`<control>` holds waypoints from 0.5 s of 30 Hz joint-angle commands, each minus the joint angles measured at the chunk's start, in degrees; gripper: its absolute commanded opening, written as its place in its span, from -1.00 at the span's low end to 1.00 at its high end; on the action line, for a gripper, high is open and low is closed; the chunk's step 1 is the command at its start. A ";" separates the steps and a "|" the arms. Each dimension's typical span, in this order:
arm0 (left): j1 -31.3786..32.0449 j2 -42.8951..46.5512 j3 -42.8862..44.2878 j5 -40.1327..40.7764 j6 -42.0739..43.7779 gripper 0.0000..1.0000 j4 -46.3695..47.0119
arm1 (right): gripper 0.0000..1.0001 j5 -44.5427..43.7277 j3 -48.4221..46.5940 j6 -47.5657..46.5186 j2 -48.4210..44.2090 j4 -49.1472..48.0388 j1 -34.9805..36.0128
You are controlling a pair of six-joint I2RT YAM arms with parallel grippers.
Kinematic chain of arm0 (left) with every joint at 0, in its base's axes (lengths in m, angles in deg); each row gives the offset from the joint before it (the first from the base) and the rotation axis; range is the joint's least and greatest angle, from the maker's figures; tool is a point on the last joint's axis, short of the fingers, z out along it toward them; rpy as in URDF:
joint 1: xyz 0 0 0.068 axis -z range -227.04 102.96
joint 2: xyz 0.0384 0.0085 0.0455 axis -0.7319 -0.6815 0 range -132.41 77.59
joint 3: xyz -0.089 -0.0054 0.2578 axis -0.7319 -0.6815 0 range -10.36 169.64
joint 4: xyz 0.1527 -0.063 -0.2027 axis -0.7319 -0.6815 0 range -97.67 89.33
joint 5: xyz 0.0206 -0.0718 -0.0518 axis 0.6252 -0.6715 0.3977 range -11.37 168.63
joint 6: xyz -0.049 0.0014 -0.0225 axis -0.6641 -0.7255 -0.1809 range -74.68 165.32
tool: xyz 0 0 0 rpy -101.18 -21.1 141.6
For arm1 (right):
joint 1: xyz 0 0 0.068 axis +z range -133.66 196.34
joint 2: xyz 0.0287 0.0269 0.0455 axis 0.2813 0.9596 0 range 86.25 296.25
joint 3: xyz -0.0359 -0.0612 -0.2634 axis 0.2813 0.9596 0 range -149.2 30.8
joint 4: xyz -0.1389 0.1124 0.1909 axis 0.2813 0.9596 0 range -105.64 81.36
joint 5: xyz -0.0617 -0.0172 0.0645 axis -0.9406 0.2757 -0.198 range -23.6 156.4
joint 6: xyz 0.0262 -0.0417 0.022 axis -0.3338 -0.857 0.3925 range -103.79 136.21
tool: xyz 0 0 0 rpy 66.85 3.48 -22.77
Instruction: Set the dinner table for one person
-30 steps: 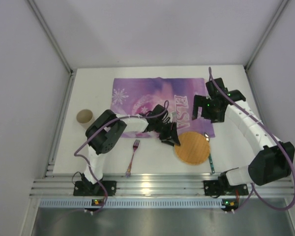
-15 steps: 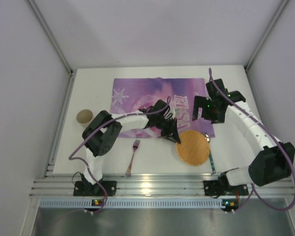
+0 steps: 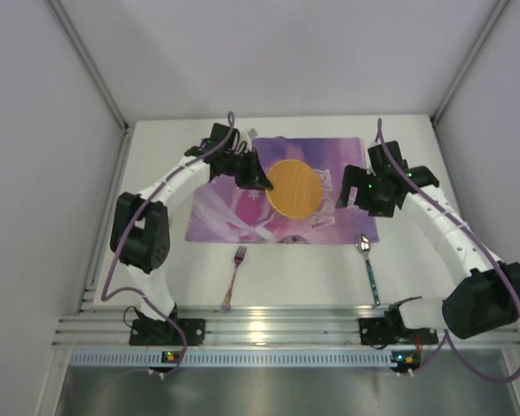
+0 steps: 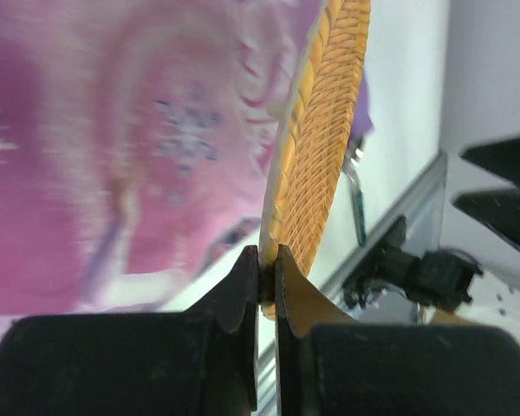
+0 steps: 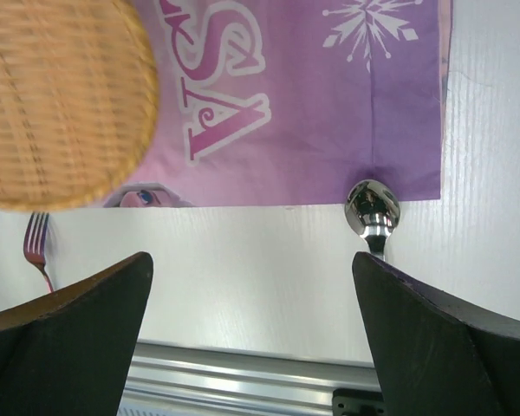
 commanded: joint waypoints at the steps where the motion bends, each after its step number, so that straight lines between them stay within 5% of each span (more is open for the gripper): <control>1: -5.29 -1.71 3.85 6.39 3.07 -1.00 -4.08 | 1.00 1.20 -1.98 0.75 0.01 -2.28 -0.82; 9: -6.10 -9.88 9.66 10.12 4.14 -1.00 -3.56 | 1.00 2.17 -1.27 0.14 1.94 -2.81 -0.91; 15: -6.10 -12.44 5.54 10.90 1.85 -1.00 -1.01 | 0.99 2.17 -2.85 -0.92 3.44 -2.20 -0.82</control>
